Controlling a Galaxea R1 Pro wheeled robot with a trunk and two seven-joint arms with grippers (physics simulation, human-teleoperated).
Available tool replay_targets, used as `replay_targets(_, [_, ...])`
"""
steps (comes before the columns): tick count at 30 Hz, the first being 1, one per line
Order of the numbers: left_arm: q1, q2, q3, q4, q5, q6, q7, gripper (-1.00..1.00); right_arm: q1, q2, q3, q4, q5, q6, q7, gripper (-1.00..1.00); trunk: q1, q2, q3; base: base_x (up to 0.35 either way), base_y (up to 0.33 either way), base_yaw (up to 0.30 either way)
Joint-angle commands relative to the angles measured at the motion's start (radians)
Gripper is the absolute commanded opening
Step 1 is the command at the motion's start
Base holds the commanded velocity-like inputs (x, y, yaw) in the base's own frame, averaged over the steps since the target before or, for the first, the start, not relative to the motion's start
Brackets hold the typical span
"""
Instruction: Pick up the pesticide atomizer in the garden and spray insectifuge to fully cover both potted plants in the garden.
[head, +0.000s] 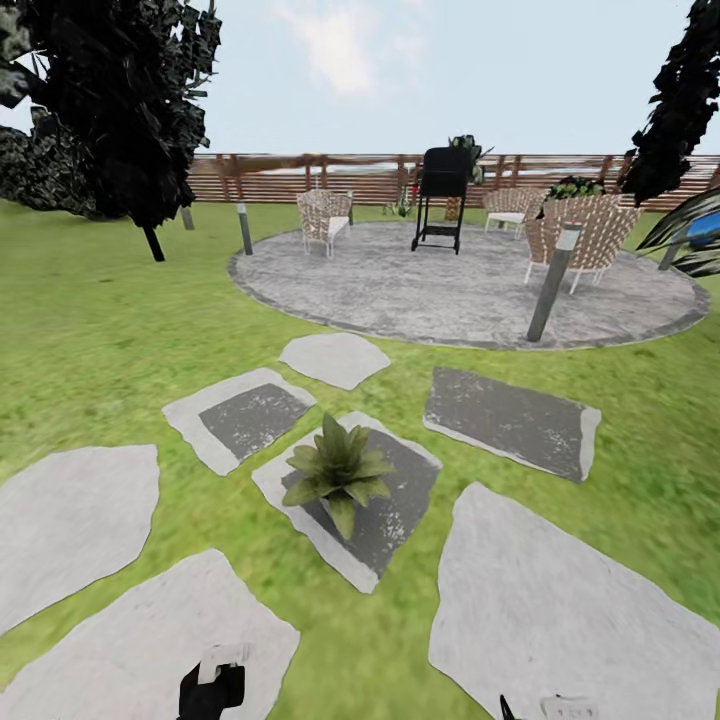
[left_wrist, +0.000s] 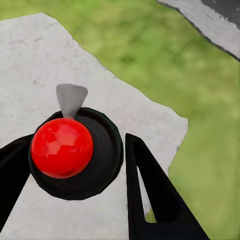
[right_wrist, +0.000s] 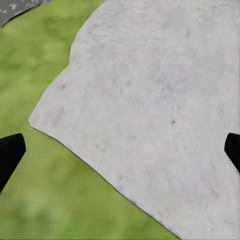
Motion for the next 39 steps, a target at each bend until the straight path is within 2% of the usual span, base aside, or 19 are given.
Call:
replay_targets(1, [-0.001, 0.0, 0.002, 0.001, 0.006, -0.004, -0.001, -1.0, 0.0, 0.0, -0.002, 0.001, 0.001, -0.003, 0.001, 1.0, 0.0, 0.0, -0.001, 0.181, -0.224, 0.277])
replay_targets(15, [-0.001, 0.0, 0.003, 0.001, 0.005, -0.004, -0.001, -1.0, 0.0, 0.0, -0.002, 0.001, 0.002, -0.003, 0.001, 1.0, 0.0, 0.0, -0.001, 0.063, -0.224, 0.278])
replay_targets(21, [-0.001, 0.0, -0.005, -0.011, -0.004, -0.006, -0.012, -1.0, -0.001, 0.001, 0.004, -0.002, 0.007, -0.002, 0.001, 1.0, 0.0, 0.0, -0.001, 0.0, -0.038, 0.153])
replay_targets(22, [-0.006, 0.002, -0.016, -0.013, -0.008, -0.003, -0.016, -1.0, -0.001, 0.001, 0.035, -0.007, 0.043, -0.001, 0.002, 1.0, 0.0, 0.0, -0.001, 0.0, -0.001, 0.006])
replay_targets(23, [-0.015, 0.017, -0.123, -0.014, -0.025, -0.001, -0.032, -1.0, -0.001, -0.004, 0.099, -0.036, 0.174, 0.001, 0.002, 1.0, 0.0, 0.0, -0.001, 0.0, 0.0, 0.001])
replay_targets(26, [-0.015, 0.031, -0.224, -0.014, -0.066, 0.0, -0.106, -1.0, -0.003, -0.01, 0.113, -0.079, 0.273, 0.003, 0.004, 1.0, 0.0, 0.0, -0.001, 0.0, 0.0, 0.0])
replay_targets(27, [-0.016, 0.032, -0.237, -0.014, -0.074, 0.001, -0.124, -1.0, -0.003, -0.01, 0.114, -0.084, 0.29, 0.003, 0.006, 1.0, 0.0, 0.0, -0.001, 0.0, 0.0, 0.0])
replay_targets(28, [-0.017, 0.036, -0.258, -0.014, -0.09, 0.003, -0.163, -1.0, -0.004, -0.011, 0.115, -0.094, 0.324, 0.003, 0.016, 1.0, 0.0, 0.0, -0.001, 0.0, 0.0, 0.0])
replay_targets(31, [-0.02, 0.056, -0.294, -0.016, -0.169, 0.028, -0.302, -1.0, -0.008, -0.017, 0.117, -0.124, 0.422, 0.004, 0.114, 1.0, 0.0, 0.0, -0.001, 0.0, 0.0, 0.0])
replay_targets(32, [-0.025, 0.066, -0.299, -0.017, -0.208, 0.039, -0.353, -1.0, -0.009, -0.019, 0.117, -0.135, 0.446, 0.005, 0.167, 1.0, 0.0, 0.0, -0.001, 0.0, 0.0, 0.0])
replay_targets(33, [-0.04, 0.08, -0.302, -0.02, -0.267, 0.057, -0.431, -1.0, -0.012, -0.022, 0.116, -0.155, 0.468, 0.005, 0.248, 1.0, 0.0, 0.0, -0.001, 0.0, 0.0, 0.0])
replay_targets(36, [-0.059, 0.09, -0.304, -0.023, -0.316, 0.071, -0.509, -1.0, -0.016, -0.025, 0.116, -0.179, 0.48, 0.006, 0.319, 1.0, 0.0, 0.0, -0.001, 0.0, 0.0, 0.0])
replay_targets(39, [-0.059, 0.09, -0.304, -0.023, -0.316, 0.071, -0.509, -1.0, -0.016, -0.025, 0.116, -0.179, 0.48, 0.006, 0.319, 1.0, 0.0, 0.0, -0.001, 0.0, 0.0, 0.0])
